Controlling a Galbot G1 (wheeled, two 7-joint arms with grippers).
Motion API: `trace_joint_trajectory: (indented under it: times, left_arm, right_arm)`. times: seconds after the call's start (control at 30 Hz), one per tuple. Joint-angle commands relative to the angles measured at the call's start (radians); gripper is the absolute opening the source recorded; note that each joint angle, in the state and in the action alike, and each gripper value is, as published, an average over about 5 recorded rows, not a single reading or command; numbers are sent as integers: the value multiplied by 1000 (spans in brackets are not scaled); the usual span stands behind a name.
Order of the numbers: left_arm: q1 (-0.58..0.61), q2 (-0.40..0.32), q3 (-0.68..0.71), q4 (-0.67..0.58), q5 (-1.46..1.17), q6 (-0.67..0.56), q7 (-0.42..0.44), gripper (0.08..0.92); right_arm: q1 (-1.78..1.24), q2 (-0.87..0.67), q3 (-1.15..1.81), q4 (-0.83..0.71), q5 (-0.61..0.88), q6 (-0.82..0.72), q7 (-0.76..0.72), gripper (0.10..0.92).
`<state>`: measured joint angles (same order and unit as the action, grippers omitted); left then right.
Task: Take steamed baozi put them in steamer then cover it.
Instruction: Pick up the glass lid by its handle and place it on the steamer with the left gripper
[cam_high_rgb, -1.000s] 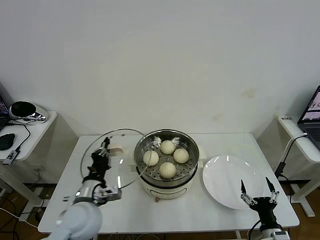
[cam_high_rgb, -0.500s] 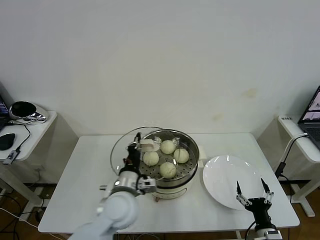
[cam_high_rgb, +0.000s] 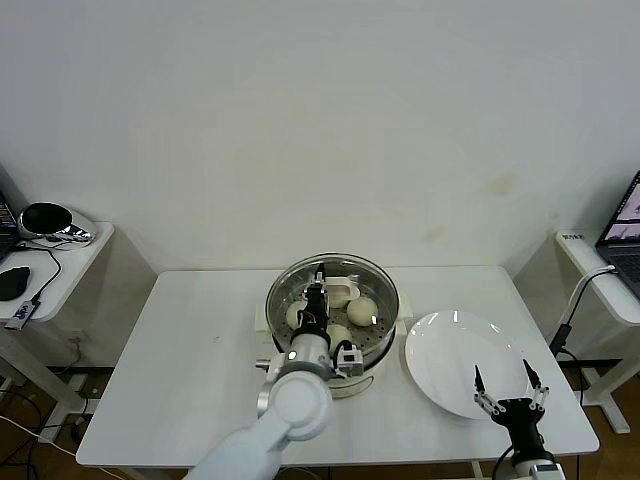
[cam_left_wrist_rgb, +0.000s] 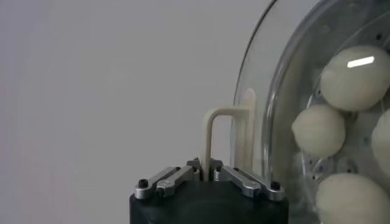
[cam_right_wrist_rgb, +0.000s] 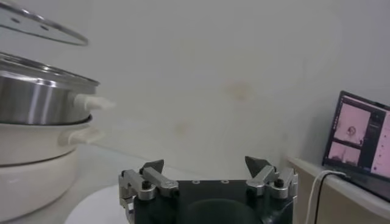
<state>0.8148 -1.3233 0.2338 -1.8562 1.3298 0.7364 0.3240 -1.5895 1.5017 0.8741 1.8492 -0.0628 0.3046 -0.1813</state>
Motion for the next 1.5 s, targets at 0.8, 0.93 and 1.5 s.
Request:
trace_joint_trajectory:
  times: [0.8,0.93,1.5]
  left_arm:
    - [-32,-80,-1,183,32,-16,-42,149]
    - [-21,-82,-3,169,34,-14,-46,149]
    - [205,19,-52,-123,-139,-106,-205,509]
  right_arm:
    - [-3,-5,-8,-13,-3,9,-2,823]
    - [-3,-5,-10,-14,-4,10,-3,823]
    - [-9,-5,-19,-15,-8,13,-6,823]
